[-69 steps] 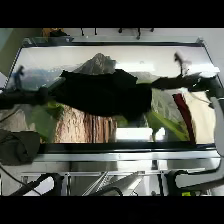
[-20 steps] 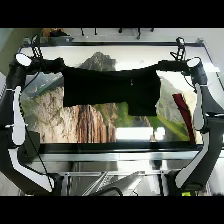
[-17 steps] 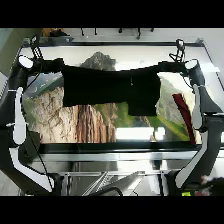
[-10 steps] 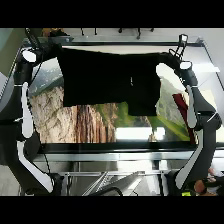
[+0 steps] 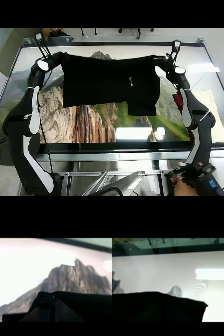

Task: Fold the shirts.

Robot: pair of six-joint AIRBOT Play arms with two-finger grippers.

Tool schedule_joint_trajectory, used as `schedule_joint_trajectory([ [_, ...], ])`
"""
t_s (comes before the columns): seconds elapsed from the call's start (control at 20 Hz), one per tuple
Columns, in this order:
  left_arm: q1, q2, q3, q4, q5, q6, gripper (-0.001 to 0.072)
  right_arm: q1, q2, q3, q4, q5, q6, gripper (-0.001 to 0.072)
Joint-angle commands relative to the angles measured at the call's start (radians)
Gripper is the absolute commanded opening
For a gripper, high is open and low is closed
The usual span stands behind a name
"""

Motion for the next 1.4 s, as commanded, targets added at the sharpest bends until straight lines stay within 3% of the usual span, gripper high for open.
schedule_joint_trajectory([
  [0.0,0.018,-0.052,-0.001,0.008,-0.082,0.027,0.0016,-0.003,-0.05,-0.011,0.002,0.044,0.029,0.0025],
  [0.1,0.04,-0.064,-0.001,0.013,-0.155,0.027,0.0016,-0.003,-0.051,-0.011,-0.137,0.045,0.129,0.0025],
  [0.25,0.071,-0.064,-0.001,0.051,-0.268,0.019,0.0015,-0.014,-0.049,-0.011,-0.459,0.116,0.457,0.0025],
  [0.4,0.072,-0.064,-0.001,0.061,-0.309,0.013,0.0015,-0.015,-0.05,-0.011,-0.729,0.175,0.64,0.0025],
  [0.6,0.043,-0.064,-0.001,0.188,-0.307,-0.006,0.0015,-0.016,-0.05,-0.011,-0.765,0.17,0.656,0.0025],
  [0.85,0.005,-0.064,-0.001,0.462,-0.311,-0.145,0.0015,-0.016,-0.05,-0.01,-0.792,0.155,0.656,0.0025],
  [1.15,0.003,-0.064,0.025,0.467,-0.332,-0.161,0.0017,-0.013,-0.048,-0.009,-0.789,0.157,0.655,0.0036],
  [1.2,-0.007,-0.064,0.044,0.467,-0.334,-0.16,0.0018,-0.008,-0.043,-0.008,-0.79,0.157,0.656,0.0086],
  [1.25,-0.016,-0.063,0.064,0.467,-0.34,-0.16,0.0019,-0.005,-0.032,-0.008,-0.787,0.157,0.656,0.025],
  [1.3,-0.027,-0.059,0.072,0.467,-0.34,-0.16,0.003,-0.002,-0.017,-0.008,-0.788,0.159,0.656,0.0331],
  [1.35,-0.036,-0.049,0.071,0.47,-0.343,-0.159,0.036,-0.002,-0.002,-0.008,-0.789,0.159,0.656,0.033],
])
